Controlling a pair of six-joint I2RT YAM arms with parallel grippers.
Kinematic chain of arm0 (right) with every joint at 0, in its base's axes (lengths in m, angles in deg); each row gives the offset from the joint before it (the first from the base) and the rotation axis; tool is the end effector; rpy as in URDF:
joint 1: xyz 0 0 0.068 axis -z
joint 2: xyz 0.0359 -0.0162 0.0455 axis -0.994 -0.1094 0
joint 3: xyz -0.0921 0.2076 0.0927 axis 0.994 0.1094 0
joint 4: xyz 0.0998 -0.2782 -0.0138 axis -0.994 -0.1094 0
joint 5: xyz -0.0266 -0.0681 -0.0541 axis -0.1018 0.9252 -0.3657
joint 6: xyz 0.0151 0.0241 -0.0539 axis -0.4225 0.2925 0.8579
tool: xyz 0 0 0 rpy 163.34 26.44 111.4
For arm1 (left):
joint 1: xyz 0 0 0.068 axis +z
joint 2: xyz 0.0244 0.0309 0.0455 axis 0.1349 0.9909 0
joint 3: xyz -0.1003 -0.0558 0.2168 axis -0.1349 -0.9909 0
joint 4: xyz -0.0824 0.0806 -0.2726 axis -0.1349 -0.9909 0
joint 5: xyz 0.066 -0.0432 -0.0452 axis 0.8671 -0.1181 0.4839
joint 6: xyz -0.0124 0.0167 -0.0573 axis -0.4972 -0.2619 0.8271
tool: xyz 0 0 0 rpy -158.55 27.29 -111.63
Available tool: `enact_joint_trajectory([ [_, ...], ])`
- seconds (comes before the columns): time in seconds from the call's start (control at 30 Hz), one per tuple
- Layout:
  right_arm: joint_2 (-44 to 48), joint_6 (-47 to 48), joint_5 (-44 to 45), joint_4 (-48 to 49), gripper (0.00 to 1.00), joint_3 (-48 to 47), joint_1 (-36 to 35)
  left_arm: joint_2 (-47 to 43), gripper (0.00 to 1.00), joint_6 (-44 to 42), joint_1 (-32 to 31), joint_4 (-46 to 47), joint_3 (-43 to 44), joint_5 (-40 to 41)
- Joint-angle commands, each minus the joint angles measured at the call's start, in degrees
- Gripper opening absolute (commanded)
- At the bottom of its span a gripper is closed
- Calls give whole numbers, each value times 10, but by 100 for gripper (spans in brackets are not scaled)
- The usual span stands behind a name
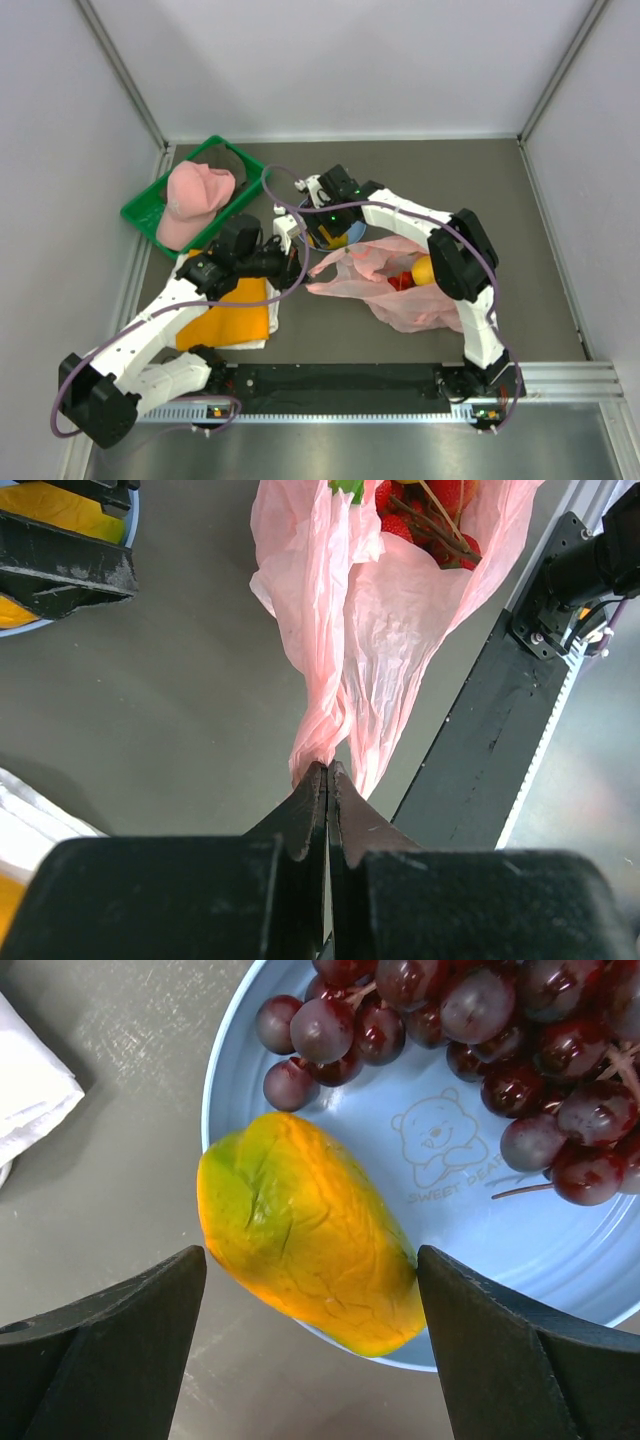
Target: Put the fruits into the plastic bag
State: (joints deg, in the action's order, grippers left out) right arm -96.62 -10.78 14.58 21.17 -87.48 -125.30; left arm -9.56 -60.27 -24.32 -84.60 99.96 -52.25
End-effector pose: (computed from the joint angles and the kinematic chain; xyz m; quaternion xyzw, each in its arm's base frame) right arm 0.3581 0.3263 0.1592 -0.3883 0.8729 0.1580 0.2496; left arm 0.2171 -0.1656 0.2498 0.3214 0.8022 -0.3812 0.3285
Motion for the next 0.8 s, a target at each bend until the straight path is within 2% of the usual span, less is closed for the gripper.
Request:
enact_joint_trajectory([
  [0.0, 6, 6, -4, -4, 85, -7, -17, -11, 0, -2, -1, 12, -2, -7],
  [0.33, -13, 1, 22, -40, 76, -34, -21, -12, 0, -2, -1, 12, -2, -7],
  [0.6, -29, -20, 77, -63, 76, -60, -32, -12, 0, -2, -1, 11, -3, -8],
  [0.77, -35, -32, 81, -74, 68, -71, -36, -12, 0, -2, -1, 12, -3, -6],
])
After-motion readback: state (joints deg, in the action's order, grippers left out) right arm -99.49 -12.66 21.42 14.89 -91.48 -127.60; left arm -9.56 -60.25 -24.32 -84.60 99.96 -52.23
